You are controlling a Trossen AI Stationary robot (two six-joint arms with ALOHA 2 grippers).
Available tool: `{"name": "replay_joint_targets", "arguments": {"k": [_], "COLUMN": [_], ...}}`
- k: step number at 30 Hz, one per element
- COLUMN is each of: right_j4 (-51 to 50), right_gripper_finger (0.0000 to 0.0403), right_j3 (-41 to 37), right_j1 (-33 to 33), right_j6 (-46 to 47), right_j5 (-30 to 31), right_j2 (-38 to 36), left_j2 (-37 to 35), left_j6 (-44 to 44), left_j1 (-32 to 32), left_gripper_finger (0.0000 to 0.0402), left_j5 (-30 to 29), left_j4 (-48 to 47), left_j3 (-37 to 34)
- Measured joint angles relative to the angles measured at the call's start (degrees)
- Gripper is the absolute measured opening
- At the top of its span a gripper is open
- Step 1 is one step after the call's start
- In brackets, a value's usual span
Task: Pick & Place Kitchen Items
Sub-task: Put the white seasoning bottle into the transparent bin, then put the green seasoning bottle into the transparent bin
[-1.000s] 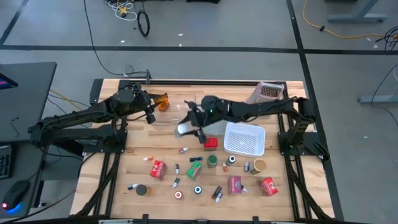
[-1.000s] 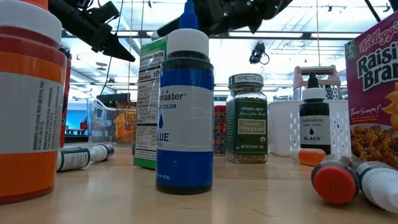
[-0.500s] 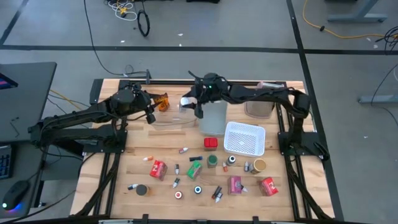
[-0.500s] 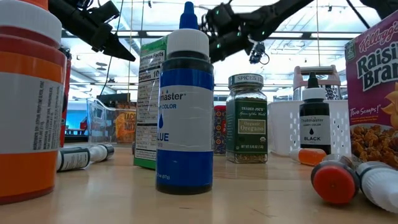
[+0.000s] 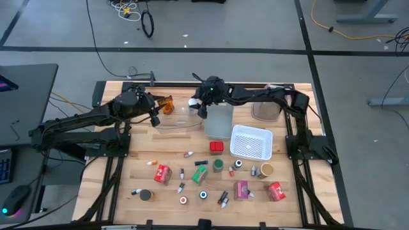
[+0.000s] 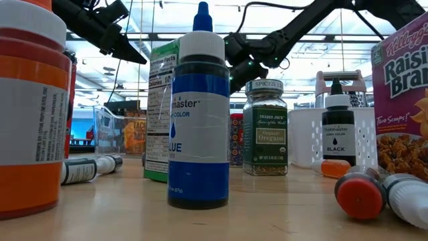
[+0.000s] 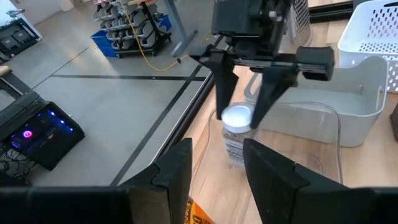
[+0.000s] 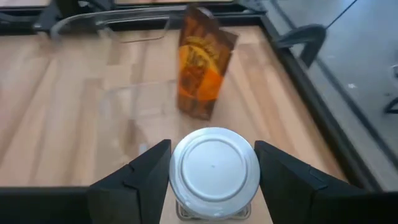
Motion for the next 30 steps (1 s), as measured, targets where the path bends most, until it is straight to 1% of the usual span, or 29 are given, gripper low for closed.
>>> {"name": "replay_joint_targets", "arguments": {"k": [7, 16, 21, 26, 30], "right_j4": [-1.34, -1.29, -1.2, 1.94, 2.29], "right_gripper_finger": [0.0221, 0.0249, 0.0252, 0.0253, 0.0253], "right_j3": [0.0, 0.0, 0.0, 0.0, 0.0], "right_j1": [-0.57, -0.7, -0.74, -0.72, -0.33], "right_j6": [-1.63, -3.28, -3.36, -3.38, -3.38], "right_j5": [0.03, 0.04, 0.04, 0.06, 0.15], "right_j2": [0.0, -0.11, -0.11, -0.11, -1.5], "left_j2": [0.0, 0.0, 0.0, 0.0, 0.0], "left_j6": [0.52, 0.61, 0.61, 0.61, 0.61], "left_j1": [0.0, 0.01, -0.01, 0.0, 0.02], "left_gripper_finger": [0.0153, 0.0153, 0.0153, 0.0153, 0.0153], "left_j5": [0.0, 0.01, 0.01, 0.01, 0.01], "left_j4": [0.04, 0.04, 0.04, 0.04, 0.04], "left_j3": [0.0, 0.0, 0.0, -0.01, 0.0]}}
